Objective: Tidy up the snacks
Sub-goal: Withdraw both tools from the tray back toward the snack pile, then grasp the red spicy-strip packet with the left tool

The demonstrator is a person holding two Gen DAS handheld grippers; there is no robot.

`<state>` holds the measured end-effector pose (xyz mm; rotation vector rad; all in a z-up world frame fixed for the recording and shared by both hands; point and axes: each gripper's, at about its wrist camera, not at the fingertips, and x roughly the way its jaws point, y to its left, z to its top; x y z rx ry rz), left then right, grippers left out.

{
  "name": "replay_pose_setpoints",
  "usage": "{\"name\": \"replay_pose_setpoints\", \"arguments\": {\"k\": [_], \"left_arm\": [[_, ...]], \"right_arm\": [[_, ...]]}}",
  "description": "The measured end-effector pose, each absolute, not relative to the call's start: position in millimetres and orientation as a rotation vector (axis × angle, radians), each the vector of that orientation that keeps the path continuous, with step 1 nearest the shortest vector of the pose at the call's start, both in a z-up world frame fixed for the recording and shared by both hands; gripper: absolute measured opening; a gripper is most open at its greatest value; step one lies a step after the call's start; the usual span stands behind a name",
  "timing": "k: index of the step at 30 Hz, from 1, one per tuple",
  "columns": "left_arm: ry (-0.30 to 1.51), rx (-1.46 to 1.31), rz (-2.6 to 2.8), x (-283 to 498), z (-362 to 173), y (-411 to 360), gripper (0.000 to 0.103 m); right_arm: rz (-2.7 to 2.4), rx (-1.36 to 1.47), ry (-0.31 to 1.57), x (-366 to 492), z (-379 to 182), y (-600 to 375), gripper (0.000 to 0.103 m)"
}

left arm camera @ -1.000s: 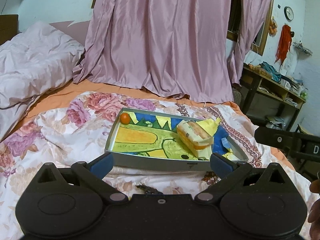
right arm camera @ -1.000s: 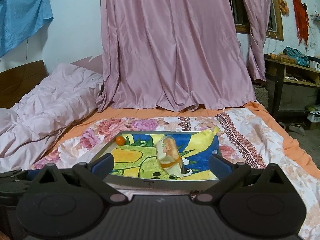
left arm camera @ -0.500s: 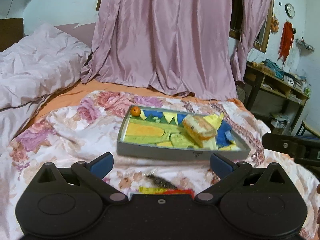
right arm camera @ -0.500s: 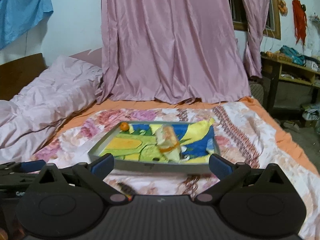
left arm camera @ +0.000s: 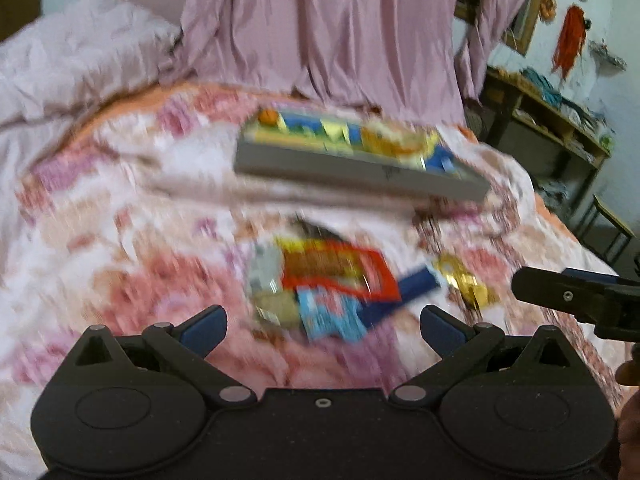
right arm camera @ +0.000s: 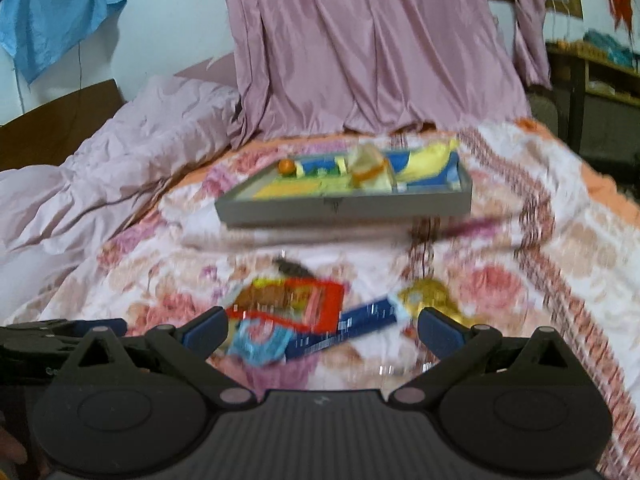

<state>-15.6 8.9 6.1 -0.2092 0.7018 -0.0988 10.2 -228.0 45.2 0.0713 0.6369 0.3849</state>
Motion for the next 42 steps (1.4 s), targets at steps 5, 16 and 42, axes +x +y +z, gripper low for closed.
{"name": "replay_pose_setpoints", "arguments": {"k": [5,16,42], "left_arm": [[0.750,-0.146,-0.137,-18,-15,-6,0.102],[0.721,-0.066,-0.139,-4,-28,-11,0.102],[0.733,0.236,-0.569,148,-53,2,0.100]], "right_arm": [[0.384,0.076,0.666,1,31,-239,0.103],[0.350,0.094,0.692,2,19,-256,0.103],[0.356,0.137,0.774,34,-15,-262,0.103]]}}
